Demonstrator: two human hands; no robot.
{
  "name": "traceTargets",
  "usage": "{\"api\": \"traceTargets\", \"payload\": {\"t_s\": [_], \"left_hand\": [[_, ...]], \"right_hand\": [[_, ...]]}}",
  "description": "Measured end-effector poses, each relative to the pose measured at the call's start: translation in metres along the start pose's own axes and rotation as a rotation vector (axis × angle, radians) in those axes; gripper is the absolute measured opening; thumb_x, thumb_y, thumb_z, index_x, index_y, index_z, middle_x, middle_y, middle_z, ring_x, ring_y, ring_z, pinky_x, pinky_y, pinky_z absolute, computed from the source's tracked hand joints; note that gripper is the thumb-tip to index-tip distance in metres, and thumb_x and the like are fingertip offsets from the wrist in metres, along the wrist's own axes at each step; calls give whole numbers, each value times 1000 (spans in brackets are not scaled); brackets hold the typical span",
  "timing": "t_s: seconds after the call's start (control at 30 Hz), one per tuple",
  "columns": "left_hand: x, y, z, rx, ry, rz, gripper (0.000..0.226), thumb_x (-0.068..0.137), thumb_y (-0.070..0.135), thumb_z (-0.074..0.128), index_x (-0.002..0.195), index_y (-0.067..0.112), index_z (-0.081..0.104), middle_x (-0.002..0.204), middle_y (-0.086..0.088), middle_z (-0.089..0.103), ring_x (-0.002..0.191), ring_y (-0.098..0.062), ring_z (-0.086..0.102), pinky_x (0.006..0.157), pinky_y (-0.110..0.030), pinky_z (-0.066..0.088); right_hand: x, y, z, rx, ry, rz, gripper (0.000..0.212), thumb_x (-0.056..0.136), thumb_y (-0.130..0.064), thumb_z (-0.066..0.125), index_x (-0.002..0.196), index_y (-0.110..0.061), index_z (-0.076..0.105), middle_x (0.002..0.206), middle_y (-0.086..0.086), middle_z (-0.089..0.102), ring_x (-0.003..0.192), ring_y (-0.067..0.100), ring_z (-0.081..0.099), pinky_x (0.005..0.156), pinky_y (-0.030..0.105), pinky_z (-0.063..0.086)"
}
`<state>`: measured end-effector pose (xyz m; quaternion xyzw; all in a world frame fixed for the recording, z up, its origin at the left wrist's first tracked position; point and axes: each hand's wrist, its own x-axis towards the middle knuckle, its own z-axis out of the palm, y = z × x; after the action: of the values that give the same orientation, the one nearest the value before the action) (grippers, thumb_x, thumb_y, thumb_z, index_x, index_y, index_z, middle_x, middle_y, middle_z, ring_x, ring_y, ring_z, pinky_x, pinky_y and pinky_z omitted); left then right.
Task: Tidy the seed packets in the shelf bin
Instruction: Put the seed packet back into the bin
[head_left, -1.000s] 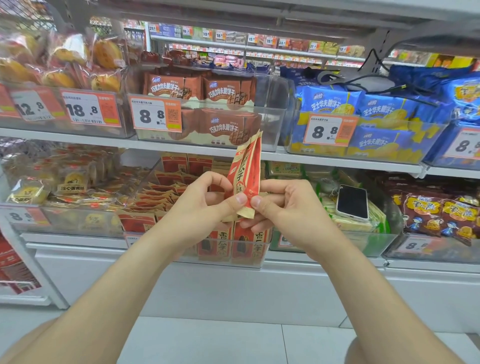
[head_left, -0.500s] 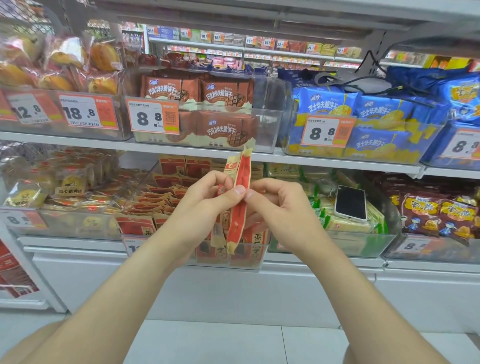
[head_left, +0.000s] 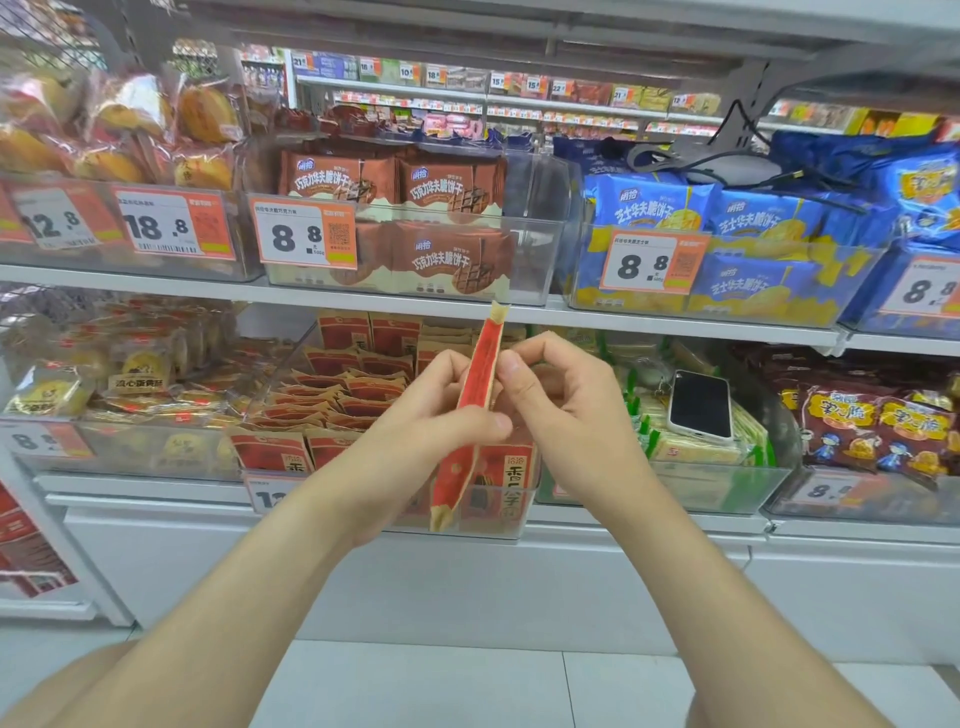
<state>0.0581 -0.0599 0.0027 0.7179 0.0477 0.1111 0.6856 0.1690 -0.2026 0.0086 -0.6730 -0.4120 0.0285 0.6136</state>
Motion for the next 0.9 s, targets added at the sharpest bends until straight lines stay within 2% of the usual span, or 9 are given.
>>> {"api": "traceTargets", "payload": {"t_s": [0.1,0.2,0.27,0.37,0.5,0.6,0.7,0.8,0.9], "left_hand": [[-2,1,3,22,-104,-53,53,94,4,64,139,32,60,132,-12,73,124,-31,71,107,-55,57],[-6,2,6,19,-190,-103,46,107,-1,56,143,28,54,131,-12,75,122,-31,73,102,-50,60],[-6,-2,6,29,-162,-95,30,111,8,55,138,20,52,126,-17,76,118,-34,75,99,-53,62],[-6,-1,7,41,-106,-77,23,113,19,51,136,20,55,120,-12,79,112,-31,78,88,-50,66],[-5,4,8,-1,-5,-97,18,114,27,50,124,14,56,113,-13,81,103,-33,80,75,-46,67],[-1,2,7,-125,101,-94,13,114,22,51,118,10,55,112,-19,80,104,-38,79,88,-61,64],[2,1,5,-223,189,-47,18,113,21,52,126,12,60,116,-17,80,109,-37,78,98,-64,60],[3,4,1,-284,232,15,26,112,23,51,136,17,60,122,-12,79,113,-33,77,94,-57,63],[2,6,-8,-185,192,-17,32,110,16,57,141,25,58,122,-9,80,114,-29,77,95,-52,63]], "right_hand": [[2,5,-1,-131,143,24,32,88,-37,87,109,-30,65,94,0,66,83,11,64,74,23,53],[6,6,-3,-167,115,108,25,91,-48,76,115,-42,71,118,-2,57,111,6,59,92,23,50],[8,4,-5,-23,115,151,9,101,-36,70,103,-30,78,109,3,71,96,8,69,83,27,57],[10,3,-10,67,142,196,21,109,-20,60,98,-16,77,83,-5,76,71,5,68,63,21,56],[12,4,-11,162,203,279,25,115,-24,45,117,-18,69,95,2,74,76,7,68,62,23,57],[12,3,-12,201,153,319,25,113,-30,50,122,-15,68,99,1,78,79,4,73,65,19,58],[11,3,-17,116,-17,376,20,105,-29,67,119,-16,74,103,-2,82,94,12,79,80,30,64],[7,3,-18,57,-179,437,26,100,-31,75,122,-17,74,102,2,83,96,20,81,87,40,66],[5,4,-15,50,-103,381,26,99,-29,76,121,-16,75,95,4,83,90,23,81,85,49,67]]}}
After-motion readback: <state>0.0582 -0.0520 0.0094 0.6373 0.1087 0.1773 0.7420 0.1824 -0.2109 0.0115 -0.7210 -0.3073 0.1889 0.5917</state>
